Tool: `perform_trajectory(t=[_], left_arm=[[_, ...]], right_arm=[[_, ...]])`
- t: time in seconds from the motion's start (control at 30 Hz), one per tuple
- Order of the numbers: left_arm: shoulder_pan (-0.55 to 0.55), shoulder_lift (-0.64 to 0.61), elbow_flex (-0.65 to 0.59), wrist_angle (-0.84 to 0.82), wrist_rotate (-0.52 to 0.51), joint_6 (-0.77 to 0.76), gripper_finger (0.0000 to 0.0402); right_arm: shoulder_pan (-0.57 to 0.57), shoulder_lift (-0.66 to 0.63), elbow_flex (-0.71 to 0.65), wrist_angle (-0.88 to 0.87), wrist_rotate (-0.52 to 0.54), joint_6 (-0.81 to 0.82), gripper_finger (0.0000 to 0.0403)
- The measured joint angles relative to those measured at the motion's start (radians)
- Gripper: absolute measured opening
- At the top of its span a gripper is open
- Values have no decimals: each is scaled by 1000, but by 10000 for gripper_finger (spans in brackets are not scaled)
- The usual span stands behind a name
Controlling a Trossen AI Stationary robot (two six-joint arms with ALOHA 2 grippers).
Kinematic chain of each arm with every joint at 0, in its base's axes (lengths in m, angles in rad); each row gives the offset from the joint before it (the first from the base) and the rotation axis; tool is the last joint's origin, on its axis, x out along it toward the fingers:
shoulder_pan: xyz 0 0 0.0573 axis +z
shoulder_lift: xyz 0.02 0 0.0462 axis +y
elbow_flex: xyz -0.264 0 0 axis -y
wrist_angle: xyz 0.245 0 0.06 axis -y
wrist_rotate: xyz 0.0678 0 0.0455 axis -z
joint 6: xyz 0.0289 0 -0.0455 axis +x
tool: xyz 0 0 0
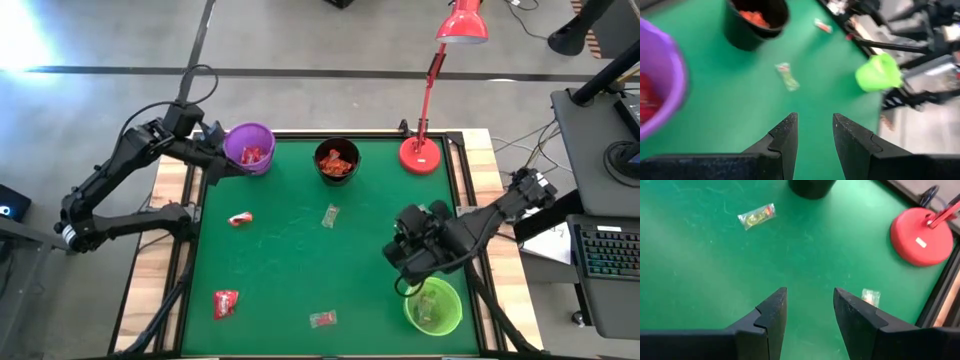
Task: Sort candy
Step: Put the green gummy into the green bucket
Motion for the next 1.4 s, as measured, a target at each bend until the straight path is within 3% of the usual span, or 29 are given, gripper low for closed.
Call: perform_trajectory(t=[0.17,0.33,0.57,0.73,0.93,1.4], left_arm=[[-1,23,0,0,71,-40,105],[-17,53,0,4,60,-62,105],[-128,108,0,57,-232,-164,105],[-272,169,0,186,-293,-256,105],[-442,270,0,280,-481,-327,105],[-533,580,0,544,-520,-469,105]], right_arm=[[-29,-30,0,1,33,-69,153],[-58,-55,0,1,71,-125,153],[-107,-65,0,0,108,-239,153],[-156,-65,0,0,108,-300,153],[-209,-65,0,0,112,-417,153],[-353,-66,0,0,166,-590,153]])
